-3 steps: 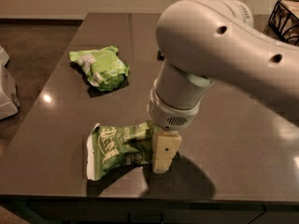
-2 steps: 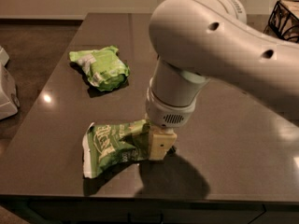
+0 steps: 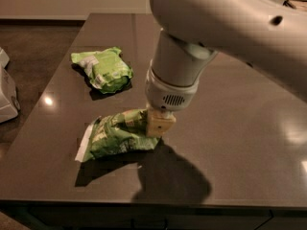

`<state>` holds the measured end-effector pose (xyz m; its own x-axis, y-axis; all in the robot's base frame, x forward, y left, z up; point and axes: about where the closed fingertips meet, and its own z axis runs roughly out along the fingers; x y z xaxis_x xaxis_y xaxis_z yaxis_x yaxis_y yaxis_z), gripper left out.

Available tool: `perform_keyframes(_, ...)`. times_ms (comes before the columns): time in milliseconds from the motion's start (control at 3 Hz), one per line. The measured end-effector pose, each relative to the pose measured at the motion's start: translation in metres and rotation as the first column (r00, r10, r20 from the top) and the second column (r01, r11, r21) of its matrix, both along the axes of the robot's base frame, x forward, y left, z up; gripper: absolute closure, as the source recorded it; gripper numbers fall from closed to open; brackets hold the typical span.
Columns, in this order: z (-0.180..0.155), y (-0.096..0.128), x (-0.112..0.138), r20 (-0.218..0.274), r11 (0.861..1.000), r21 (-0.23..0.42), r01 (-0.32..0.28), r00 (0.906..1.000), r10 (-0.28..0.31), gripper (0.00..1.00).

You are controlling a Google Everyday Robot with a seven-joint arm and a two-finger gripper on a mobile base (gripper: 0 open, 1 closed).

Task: Move green jalapeno chip bag near green rice chip bag

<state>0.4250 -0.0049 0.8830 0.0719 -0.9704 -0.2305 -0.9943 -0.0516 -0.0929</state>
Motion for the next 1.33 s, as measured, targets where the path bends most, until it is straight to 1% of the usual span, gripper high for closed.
perform_keyframes(333,0.016,0.004,0.024,-0.021,0.997,0.047,0.063,0.9978,-0.062,1.0)
perform_keyframes(667,0.032,0.007,0.058,-0.033,0.986,0.089,0.144,0.9894,-0.141,1.0)
perform_keyframes(1000,0.041,0.002,0.092,-0.034,0.962,0.131,0.241,0.9706,-0.238,1.0)
perform_keyframes(1333,0.041,-0.002,0.111,-0.017,0.94,0.163,0.301,0.9531,-0.302,0.82)
